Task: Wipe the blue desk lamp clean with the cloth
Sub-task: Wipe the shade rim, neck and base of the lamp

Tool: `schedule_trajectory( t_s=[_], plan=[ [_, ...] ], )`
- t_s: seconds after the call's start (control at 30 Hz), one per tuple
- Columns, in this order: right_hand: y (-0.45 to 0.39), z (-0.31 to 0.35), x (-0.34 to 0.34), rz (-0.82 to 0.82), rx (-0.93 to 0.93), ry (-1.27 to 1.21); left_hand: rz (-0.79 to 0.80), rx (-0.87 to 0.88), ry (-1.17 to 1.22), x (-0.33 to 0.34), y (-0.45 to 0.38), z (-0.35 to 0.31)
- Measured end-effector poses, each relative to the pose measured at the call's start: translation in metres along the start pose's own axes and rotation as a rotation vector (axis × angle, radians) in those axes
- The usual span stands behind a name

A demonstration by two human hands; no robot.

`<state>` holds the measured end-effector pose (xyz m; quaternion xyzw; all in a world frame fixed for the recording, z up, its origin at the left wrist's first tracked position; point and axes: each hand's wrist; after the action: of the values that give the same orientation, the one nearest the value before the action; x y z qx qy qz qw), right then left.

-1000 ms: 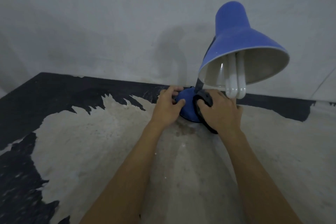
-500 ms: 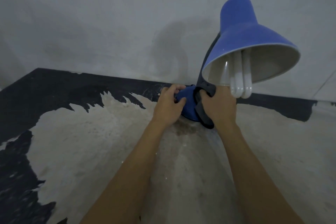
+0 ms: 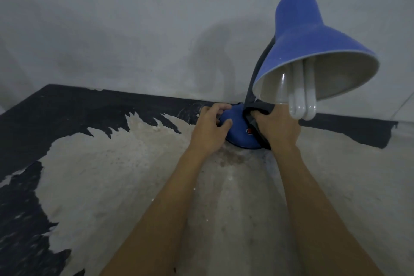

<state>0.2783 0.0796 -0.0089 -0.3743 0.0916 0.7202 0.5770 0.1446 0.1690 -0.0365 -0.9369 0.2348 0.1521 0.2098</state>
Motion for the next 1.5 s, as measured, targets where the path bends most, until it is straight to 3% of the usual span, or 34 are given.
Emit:
schedule_trajectory(
  t_s=[0.37, 0.53, 0.77, 1.17, 1.4, 1.5],
  plan=[
    [-0.009, -0.004, 0.0, -0.015, 0.014, 0.006, 0.013, -0.007, -0.012, 0.0, 0.0, 0.0],
    [-0.005, -0.013, -0.005, 0.019, 0.038, -0.112, 0.009, 0.011, -0.001, -0.001, 0.0, 0.003],
    [0.015, -0.034, -0.016, 0.013, -0.146, -0.235, -0.013, 0.034, -0.035, -0.003, 0.001, 0.0],
    [0.036, -0.046, -0.03, -0.041, -0.271, -0.225, 0.13, 0.077, -0.067, -0.006, 0.004, 0.003],
    [0.035, -0.048, -0.028, -0.034, -0.305, -0.222, 0.097, 0.108, -0.022, -0.012, 0.005, 0.005],
    [0.035, -0.046, -0.03, -0.03, -0.303, -0.218, 0.001, 0.13, -0.026, -0.011, 0.009, 0.002]
  ],
)
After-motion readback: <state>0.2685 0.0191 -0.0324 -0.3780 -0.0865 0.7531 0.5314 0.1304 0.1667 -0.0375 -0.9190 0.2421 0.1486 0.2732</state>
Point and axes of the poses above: each hand's wrist, its own y-axis away from the middle knuckle, its own x-axis out of the palm, z = x × y, and after that the axes turned 6 degrees about -z, right-handed
